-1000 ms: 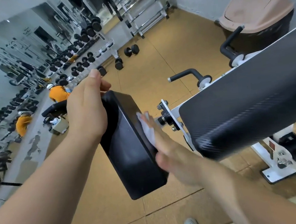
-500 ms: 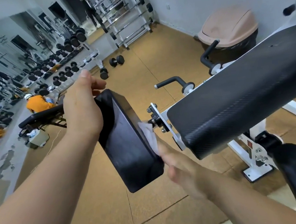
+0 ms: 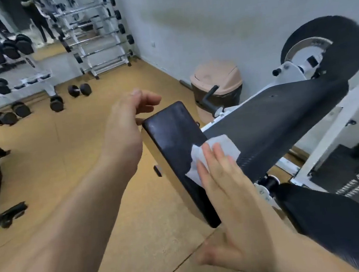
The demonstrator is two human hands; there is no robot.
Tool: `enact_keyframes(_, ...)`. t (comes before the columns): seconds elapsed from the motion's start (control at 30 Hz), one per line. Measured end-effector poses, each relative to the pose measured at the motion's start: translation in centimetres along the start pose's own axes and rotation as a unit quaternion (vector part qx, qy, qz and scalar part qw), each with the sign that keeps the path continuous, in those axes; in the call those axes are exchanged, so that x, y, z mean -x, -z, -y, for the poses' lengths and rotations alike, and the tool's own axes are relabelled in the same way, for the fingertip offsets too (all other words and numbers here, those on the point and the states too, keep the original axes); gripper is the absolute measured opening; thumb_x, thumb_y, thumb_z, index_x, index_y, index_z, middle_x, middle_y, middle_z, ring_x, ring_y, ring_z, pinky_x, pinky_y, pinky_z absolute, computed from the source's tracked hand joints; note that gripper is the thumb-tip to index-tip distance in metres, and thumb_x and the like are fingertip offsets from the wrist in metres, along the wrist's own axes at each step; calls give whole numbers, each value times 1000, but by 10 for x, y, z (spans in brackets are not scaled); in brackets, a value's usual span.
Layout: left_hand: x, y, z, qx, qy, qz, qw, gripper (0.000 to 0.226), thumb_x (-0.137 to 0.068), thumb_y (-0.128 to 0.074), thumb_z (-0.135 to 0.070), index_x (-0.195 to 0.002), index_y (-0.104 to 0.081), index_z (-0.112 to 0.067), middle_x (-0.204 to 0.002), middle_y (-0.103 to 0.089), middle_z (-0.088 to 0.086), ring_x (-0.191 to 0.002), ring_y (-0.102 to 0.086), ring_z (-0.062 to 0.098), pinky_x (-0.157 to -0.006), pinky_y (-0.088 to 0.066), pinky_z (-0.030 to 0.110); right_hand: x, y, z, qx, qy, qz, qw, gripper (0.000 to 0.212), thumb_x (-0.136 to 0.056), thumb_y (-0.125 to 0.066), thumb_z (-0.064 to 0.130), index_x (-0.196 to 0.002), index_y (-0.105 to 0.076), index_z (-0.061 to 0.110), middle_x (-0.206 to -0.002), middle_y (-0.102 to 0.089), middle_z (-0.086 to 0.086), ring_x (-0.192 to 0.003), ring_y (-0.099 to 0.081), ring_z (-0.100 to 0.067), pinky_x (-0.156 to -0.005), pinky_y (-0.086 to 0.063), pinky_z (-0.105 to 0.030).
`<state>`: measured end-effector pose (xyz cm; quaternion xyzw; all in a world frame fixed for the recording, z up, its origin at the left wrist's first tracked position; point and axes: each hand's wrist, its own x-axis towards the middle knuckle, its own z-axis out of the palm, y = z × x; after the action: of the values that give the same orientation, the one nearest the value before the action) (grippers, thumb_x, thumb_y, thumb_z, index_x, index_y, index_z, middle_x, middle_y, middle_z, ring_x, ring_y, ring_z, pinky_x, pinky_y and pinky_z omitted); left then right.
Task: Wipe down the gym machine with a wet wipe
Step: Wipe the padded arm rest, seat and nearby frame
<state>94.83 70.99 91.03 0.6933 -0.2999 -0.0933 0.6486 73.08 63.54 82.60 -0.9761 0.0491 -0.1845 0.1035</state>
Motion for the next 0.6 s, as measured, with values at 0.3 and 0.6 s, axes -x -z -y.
enact_keyframes(0.3, -7, 48, 46, 68, -72, 212, 972, 45, -92, -27, -47, -94, -72, -42, -107, -71, -2, -112, -62, 20, -104, -46, 47, -73, 2, 75, 148, -112, 25, 982, 113, -91, -36, 82, -164, 1, 4, -170, 20, -15, -157, 21, -30, -129, 3, -51)
enact_keyframes(0.6, -1, 53, 78, 56, -137, 238, 960, 46, -111, -31, -6, -123, -59, -39, -126, -61, -5, -126, -53, 11, -110, -42, 29, -23, -21, 84, 400, -104, 139, 900, 96, -99, -33, 74, -158, -23, -1, -169, 4, -19, -158, 11, -35, -129, -1, -49)
